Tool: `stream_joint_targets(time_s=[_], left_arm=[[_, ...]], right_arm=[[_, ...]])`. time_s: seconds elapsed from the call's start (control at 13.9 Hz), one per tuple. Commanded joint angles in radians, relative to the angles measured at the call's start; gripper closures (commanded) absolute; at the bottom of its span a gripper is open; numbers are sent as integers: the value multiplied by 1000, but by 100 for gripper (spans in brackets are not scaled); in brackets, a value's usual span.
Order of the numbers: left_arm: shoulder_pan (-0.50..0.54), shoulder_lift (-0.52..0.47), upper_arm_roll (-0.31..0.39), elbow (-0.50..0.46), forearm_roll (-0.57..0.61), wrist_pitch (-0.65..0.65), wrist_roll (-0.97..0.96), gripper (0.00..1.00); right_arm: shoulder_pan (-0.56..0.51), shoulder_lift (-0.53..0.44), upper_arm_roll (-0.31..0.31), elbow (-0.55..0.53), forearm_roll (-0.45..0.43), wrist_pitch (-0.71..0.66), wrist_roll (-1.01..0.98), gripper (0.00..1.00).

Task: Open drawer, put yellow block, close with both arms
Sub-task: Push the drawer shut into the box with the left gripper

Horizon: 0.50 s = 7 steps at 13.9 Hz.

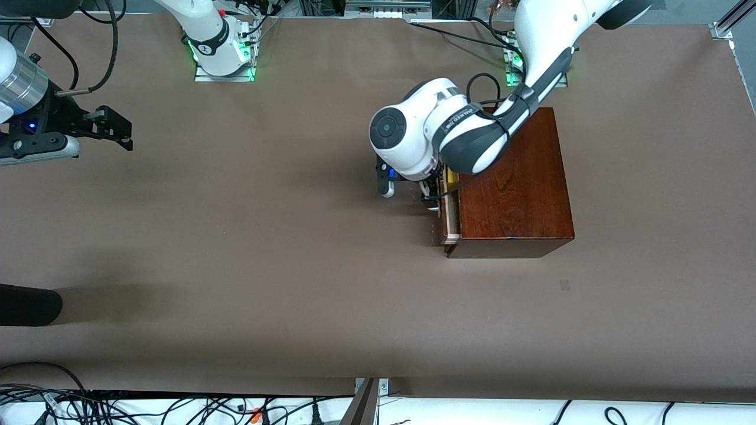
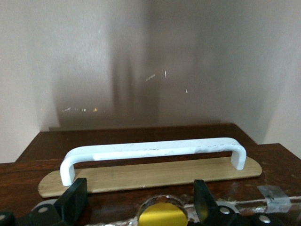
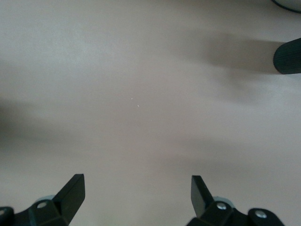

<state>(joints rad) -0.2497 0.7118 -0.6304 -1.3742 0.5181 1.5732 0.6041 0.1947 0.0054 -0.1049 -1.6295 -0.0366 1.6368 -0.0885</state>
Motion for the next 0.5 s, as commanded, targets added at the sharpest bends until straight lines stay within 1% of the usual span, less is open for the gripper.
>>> stream_joint_targets(time_s=[0.0,0.22,0.43], left_arm=[[64,-63,1,-71,29,-19,51,0],[84,-90,-2,-109,29,-24,54,0],[79,-89,-3,-100,26,-10,46,0]], right_arm=[[-14,5,10,19,0,-6,9,0],[-12,5,10,19,1,-6,9,0],[-12,5,10,19,4,-6,9,0]])
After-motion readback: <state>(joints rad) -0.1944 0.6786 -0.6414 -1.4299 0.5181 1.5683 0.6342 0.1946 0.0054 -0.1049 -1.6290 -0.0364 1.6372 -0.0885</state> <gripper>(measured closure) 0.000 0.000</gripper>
